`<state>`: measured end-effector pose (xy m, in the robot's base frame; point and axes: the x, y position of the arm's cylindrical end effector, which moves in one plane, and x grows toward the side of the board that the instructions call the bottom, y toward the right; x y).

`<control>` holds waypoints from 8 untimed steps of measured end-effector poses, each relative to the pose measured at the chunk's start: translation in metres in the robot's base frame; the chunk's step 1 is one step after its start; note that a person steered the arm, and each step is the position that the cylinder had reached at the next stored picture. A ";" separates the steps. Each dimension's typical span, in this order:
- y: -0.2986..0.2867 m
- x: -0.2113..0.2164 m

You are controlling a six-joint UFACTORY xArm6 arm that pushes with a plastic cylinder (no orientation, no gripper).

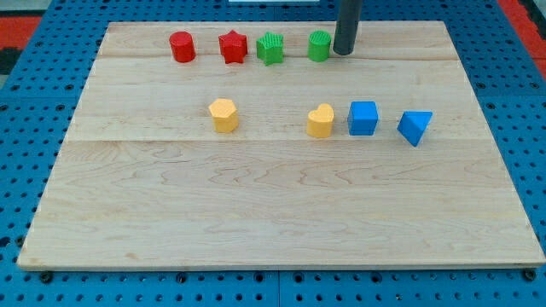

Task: Push the green circle diagonal to the blue cube

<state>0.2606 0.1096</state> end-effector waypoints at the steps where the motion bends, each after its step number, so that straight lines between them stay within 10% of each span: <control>1: 0.008 0.000; 8: 0.037 -0.003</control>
<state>0.2571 0.1468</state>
